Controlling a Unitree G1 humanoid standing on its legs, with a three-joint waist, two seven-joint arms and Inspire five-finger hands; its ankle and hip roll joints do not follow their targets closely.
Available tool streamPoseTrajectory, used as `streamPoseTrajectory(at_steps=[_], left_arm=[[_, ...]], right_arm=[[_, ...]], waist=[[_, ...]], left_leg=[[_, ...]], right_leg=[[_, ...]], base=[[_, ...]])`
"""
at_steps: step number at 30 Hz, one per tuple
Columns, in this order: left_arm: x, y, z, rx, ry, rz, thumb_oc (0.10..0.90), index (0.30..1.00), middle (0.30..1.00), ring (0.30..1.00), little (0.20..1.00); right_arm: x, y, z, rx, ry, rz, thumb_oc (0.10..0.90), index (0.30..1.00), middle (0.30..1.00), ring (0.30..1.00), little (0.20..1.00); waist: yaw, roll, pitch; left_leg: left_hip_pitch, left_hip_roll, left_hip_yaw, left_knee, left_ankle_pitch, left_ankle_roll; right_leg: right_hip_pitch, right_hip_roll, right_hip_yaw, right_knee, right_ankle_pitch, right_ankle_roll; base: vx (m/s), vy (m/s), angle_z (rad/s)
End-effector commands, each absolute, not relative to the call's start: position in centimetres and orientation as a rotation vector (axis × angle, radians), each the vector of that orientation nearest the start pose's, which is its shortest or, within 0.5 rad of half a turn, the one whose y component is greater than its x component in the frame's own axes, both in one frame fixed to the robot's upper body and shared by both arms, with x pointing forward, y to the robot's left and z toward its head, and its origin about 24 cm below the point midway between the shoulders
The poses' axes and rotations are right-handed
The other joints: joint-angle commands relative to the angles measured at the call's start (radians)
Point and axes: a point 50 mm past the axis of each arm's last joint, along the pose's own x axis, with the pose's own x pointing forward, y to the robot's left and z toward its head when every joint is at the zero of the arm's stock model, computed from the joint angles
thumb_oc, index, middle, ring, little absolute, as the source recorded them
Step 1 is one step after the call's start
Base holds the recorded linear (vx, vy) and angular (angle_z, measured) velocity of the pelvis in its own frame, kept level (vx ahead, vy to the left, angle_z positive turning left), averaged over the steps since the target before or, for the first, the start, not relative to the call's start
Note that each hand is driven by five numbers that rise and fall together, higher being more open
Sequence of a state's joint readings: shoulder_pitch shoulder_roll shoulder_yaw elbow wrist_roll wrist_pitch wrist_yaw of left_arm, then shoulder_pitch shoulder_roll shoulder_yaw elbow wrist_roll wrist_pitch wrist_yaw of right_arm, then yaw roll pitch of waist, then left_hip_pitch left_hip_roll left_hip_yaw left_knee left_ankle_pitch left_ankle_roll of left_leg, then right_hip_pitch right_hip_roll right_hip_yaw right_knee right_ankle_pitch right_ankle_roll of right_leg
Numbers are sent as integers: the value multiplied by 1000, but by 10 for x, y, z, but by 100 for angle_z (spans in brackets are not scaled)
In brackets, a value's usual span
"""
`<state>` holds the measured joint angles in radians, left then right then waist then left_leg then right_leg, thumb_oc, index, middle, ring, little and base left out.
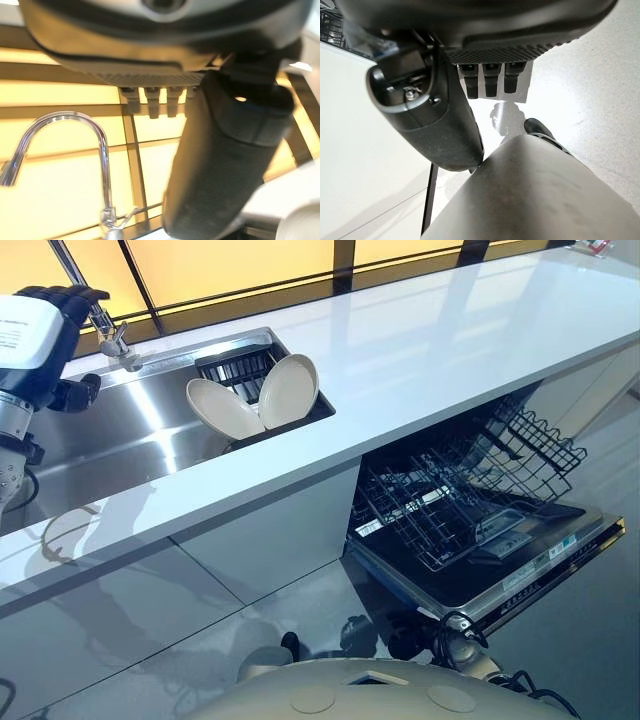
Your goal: Pick up plates and place into dishwasher.
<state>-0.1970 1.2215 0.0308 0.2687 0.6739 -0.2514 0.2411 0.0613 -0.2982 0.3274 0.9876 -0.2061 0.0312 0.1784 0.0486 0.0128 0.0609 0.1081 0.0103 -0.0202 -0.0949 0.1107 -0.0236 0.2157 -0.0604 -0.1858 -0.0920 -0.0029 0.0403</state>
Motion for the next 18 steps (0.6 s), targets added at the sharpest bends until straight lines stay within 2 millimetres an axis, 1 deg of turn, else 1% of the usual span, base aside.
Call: streamPoseTrajectory(at_steps=[1,7,13,16,18], left_arm=[[267,351,267,1963,-384,326,800,900,900,900,900],[272,355,261,2015,-328,272,800,900,900,900,900],[280,353,255,2038,-320,238,800,900,900,900,900],[282,353,256,2005,-334,276,800,900,900,900,900],[285,354,251,1982,-328,301,800,900,900,900,900]], right_arm=[[128,-259,-134,-646,1113,339,800,900,900,900,900],[131,-262,-132,-655,1116,353,800,900,900,900,900],[132,-264,-131,-656,1123,353,800,900,900,900,900],[134,-264,-130,-654,1127,356,800,900,900,900,900],[135,-264,-129,-661,1128,366,800,900,900,900,900]], waist=[[-6,37,-12],[-17,42,-16],[-31,43,-15],[-35,40,-15],[-42,39,-15]], left_leg=[[75,-73,63,14,-163,50],[77,-74,68,11,-163,50],[81,-74,77,10,-165,52],[83,-73,82,9,-167,53],[85,-73,89,8,-169,54]], right_leg=[[-53,23,-7,63,-33,33],[-58,21,-1,65,-31,39],[-61,21,8,65,-27,42],[-61,22,14,64,-27,42],[-62,23,18,64,-27,41]], base=[[1,34,3],[3,11,1],[0,0,0],[0,0,0],[0,0,0]])
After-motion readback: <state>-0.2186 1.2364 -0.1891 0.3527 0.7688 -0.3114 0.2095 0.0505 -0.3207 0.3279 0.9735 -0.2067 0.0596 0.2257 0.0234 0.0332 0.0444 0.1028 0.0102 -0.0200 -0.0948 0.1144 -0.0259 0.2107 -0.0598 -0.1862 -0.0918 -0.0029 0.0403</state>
